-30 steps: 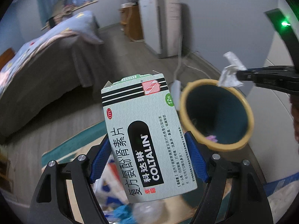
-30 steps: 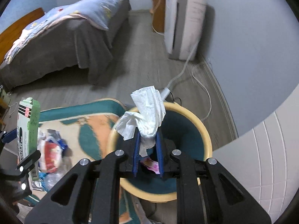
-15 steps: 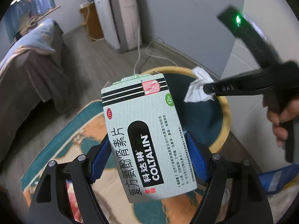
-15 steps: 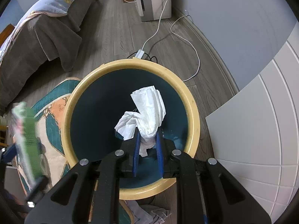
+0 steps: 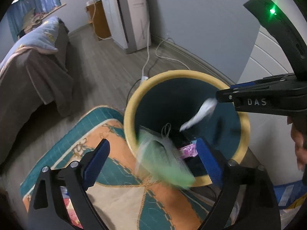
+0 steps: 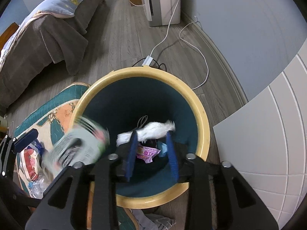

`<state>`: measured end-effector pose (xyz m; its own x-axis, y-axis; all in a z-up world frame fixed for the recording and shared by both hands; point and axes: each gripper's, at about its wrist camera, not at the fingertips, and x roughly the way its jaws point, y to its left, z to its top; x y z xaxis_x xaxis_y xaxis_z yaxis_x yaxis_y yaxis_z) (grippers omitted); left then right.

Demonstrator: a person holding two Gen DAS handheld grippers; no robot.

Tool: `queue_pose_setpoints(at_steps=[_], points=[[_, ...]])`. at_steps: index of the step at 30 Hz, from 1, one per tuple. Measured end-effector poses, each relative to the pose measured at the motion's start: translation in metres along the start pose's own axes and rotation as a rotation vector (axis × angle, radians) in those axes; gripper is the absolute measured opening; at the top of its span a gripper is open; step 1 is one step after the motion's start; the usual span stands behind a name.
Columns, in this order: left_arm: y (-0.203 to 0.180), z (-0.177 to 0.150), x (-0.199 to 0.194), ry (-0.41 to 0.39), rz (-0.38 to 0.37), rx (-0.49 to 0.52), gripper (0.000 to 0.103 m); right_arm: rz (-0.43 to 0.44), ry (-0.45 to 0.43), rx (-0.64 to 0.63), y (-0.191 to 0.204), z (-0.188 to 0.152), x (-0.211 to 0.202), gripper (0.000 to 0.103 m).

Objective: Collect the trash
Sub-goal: 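Release the COLTALIN box over the bin with the left tool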

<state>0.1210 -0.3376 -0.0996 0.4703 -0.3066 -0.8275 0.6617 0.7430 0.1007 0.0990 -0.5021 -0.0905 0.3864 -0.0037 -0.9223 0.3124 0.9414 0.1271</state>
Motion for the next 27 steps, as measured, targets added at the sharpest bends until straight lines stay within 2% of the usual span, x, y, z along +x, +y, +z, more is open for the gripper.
queue_pose_setpoints(at_steps=[1, 2, 4, 6, 12, 16, 18, 22, 27], points=[[0.002, -0.001, -0.002, -0.003, 0.005, -0.003, 0.093, 0.004, -0.003, 0.001, 0.0, 0.001, -0.001, 0.058], [0.004, -0.003, -0.004, -0.009, 0.008, -0.003, 0.094, 0.009, -0.009, 0.0, 0.002, 0.002, -0.003, 0.065], [0.007, -0.009, -0.009, -0.015, 0.024, 0.0, 0.095, 0.015, -0.022, -0.004, 0.004, 0.003, -0.007, 0.089], [0.015, -0.016, -0.017, -0.016, 0.03, -0.011, 0.095, 0.016, -0.036, -0.013, 0.009, 0.004, -0.012, 0.095], [0.054, -0.042, -0.055, -0.03, 0.05, -0.098, 0.097, -0.041, -0.047, -0.056, 0.03, -0.005, -0.029, 0.097], [0.092, -0.067, -0.092, -0.038, 0.088, -0.195, 0.098, -0.147, -0.048, -0.112, 0.057, -0.016, -0.042, 0.097], [0.114, -0.08, -0.113, -0.051, 0.117, -0.239, 0.098, -0.169, -0.055, -0.134, 0.073, -0.024, -0.048, 0.097], [0.155, -0.112, -0.149, -0.06, 0.18, -0.316, 0.098, -0.156, -0.078, -0.187, 0.112, -0.043, -0.062, 0.097], [0.198, -0.157, -0.174, -0.034, 0.245, -0.403, 0.098, -0.153, -0.132, -0.265, 0.168, -0.067, -0.08, 0.097]])
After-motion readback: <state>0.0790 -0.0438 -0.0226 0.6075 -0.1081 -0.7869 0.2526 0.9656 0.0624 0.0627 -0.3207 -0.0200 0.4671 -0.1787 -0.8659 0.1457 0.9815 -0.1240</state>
